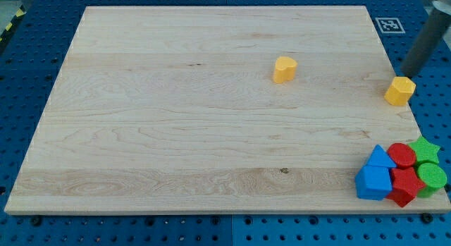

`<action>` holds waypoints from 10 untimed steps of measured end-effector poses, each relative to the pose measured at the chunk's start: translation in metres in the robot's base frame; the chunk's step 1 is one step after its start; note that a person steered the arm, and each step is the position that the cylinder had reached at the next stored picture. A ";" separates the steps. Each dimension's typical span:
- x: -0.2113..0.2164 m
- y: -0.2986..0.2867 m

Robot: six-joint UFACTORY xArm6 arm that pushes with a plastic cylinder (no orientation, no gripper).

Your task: Push the yellow hexagon closer to green star

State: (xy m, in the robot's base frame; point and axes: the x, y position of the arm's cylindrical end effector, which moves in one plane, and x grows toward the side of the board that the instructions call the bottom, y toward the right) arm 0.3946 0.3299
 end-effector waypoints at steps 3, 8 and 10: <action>0.019 -0.035; 0.023 -0.054; 0.060 -0.054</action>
State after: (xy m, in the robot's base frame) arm 0.4544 0.2757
